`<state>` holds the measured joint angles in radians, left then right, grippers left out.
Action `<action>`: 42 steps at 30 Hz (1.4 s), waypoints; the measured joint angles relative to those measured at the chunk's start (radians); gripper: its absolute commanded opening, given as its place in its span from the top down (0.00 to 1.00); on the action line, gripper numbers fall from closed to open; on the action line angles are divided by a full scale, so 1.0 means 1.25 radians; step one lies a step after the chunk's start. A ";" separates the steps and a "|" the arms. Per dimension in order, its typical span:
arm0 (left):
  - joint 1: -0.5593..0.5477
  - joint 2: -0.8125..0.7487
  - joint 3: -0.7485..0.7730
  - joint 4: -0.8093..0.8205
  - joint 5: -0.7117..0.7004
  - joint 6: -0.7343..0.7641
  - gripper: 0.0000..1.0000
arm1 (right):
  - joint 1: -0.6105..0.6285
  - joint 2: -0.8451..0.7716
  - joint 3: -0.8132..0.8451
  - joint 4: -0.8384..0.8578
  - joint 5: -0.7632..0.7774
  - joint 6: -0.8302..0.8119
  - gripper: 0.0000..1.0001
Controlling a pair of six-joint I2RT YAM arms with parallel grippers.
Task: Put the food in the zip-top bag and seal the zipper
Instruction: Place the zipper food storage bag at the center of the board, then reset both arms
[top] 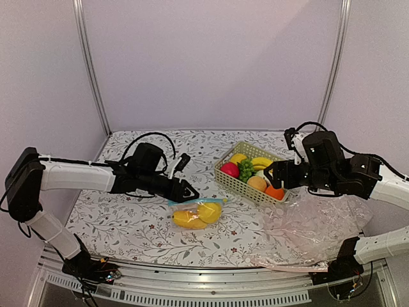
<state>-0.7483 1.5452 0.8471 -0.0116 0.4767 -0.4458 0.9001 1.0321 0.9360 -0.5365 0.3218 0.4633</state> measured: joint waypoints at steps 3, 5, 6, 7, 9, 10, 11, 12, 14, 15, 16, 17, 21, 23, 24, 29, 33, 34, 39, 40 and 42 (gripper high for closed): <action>0.020 0.000 -0.013 0.020 -0.028 -0.003 0.29 | -0.007 -0.001 -0.002 -0.001 0.006 0.007 0.10; 0.029 -0.002 -0.015 0.028 -0.042 0.002 0.25 | -0.014 -0.003 -0.002 -0.001 0.008 0.009 0.09; 0.034 -0.006 -0.016 0.031 -0.050 0.004 0.23 | -0.020 -0.005 -0.002 -0.001 0.008 0.009 0.09; 0.039 -0.011 -0.016 0.034 -0.059 0.006 0.22 | -0.025 -0.006 -0.002 -0.001 0.008 0.009 0.08; 0.054 -0.026 -0.016 0.042 -0.081 0.011 0.19 | -0.037 -0.008 -0.002 -0.001 0.007 0.009 0.07; 0.063 -0.035 -0.016 0.045 -0.092 0.013 0.18 | -0.043 -0.008 -0.002 -0.002 0.007 0.009 0.07; 0.072 -0.044 -0.016 0.048 -0.104 0.015 0.16 | -0.049 -0.008 -0.002 -0.002 0.007 0.009 0.06; 0.082 -0.053 -0.016 0.050 -0.115 0.016 0.15 | -0.057 -0.008 -0.002 -0.002 0.004 0.009 0.05; 0.106 -0.071 -0.018 0.061 -0.139 0.018 0.13 | -0.073 -0.008 -0.002 -0.002 -0.003 0.006 0.02; 0.121 -0.081 -0.020 0.067 -0.152 0.019 0.13 | -0.084 -0.007 -0.002 -0.002 -0.013 0.005 0.01; 0.133 -0.089 -0.023 0.072 -0.164 0.019 0.13 | -0.092 -0.006 -0.002 -0.002 -0.020 0.002 0.01; 0.147 -0.098 -0.027 0.076 -0.175 0.018 0.12 | -0.101 -0.004 -0.002 -0.002 -0.026 -0.002 0.01; 0.202 -0.136 -0.052 0.087 -0.246 0.020 0.09 | -0.143 0.023 -0.002 -0.002 -0.051 -0.021 0.01; 0.235 -0.160 -0.071 0.090 -0.281 0.023 0.06 | -0.170 0.036 -0.002 -0.002 -0.062 -0.031 0.01; 0.255 -0.175 -0.083 0.092 -0.298 0.023 0.06 | -0.188 0.042 -0.002 -0.002 -0.070 -0.037 0.01; 0.383 -0.250 -0.136 0.102 -0.346 0.028 0.03 | -0.333 0.060 -0.027 0.033 -0.114 -0.065 0.01; 0.509 -0.310 -0.172 0.101 -0.367 0.042 0.00 | -0.478 0.060 -0.095 0.097 -0.168 -0.075 0.01; 0.535 -0.325 -0.182 0.102 -0.376 0.047 0.00 | -0.519 0.060 -0.113 0.114 -0.180 -0.078 0.01; 0.643 -0.385 -0.251 0.139 -0.428 0.067 0.01 | -0.684 0.060 -0.192 0.222 -0.258 -0.094 0.01; 0.655 -0.392 -0.267 0.152 -0.435 0.070 0.00 | -0.707 0.060 -0.205 0.242 -0.268 -0.098 0.01; 0.672 -0.400 -0.303 0.192 -0.451 0.083 0.00 | -0.760 0.060 -0.237 0.295 -0.285 -0.102 0.01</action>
<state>0.0921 1.0454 0.4686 0.2279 -0.0875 -0.3424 -0.0498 1.1072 0.6395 -0.1677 -0.0345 0.3359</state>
